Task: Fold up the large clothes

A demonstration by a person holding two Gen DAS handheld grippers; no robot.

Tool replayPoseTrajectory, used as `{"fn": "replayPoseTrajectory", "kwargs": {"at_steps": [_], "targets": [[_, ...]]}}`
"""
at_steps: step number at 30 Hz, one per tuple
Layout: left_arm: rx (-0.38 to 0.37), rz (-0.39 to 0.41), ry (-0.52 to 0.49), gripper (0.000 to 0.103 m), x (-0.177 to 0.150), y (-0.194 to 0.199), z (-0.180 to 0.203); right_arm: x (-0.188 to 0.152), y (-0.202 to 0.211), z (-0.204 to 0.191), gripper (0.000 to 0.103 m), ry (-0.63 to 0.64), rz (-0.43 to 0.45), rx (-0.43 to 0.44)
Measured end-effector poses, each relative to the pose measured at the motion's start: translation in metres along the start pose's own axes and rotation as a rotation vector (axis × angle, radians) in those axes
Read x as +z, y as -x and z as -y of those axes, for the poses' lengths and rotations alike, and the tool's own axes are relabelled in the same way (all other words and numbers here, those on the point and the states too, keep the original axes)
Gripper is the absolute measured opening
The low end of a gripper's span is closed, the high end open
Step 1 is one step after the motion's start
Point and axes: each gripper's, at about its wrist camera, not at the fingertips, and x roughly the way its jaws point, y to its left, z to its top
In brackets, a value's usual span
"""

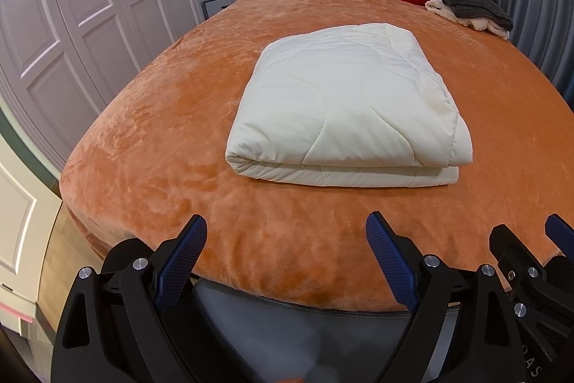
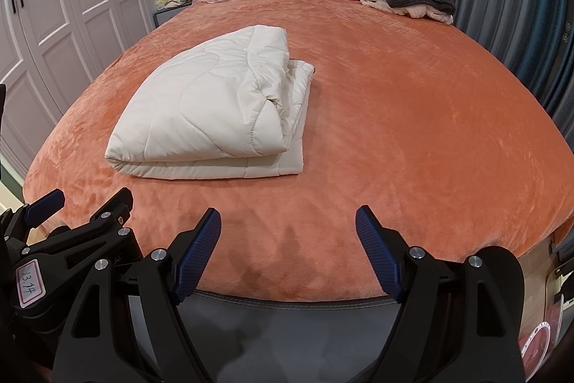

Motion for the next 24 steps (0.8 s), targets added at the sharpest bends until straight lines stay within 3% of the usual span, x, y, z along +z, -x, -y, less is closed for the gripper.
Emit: {"fn": "replayPoseTrajectory", "kwargs": {"at_steps": [3,24], "targets": [[0.004,-0.001,-0.005,0.08,-0.0007,0.0011,0.0027,-0.0014,0.0006,-0.0009,0.075,0.002,0.0,-0.003],[0.008,0.004,0.0,0.08,0.0002,0.0011,0.0076,-0.0011,0.0007,-0.0022,0.075,0.002,-0.001,-0.003]]}}
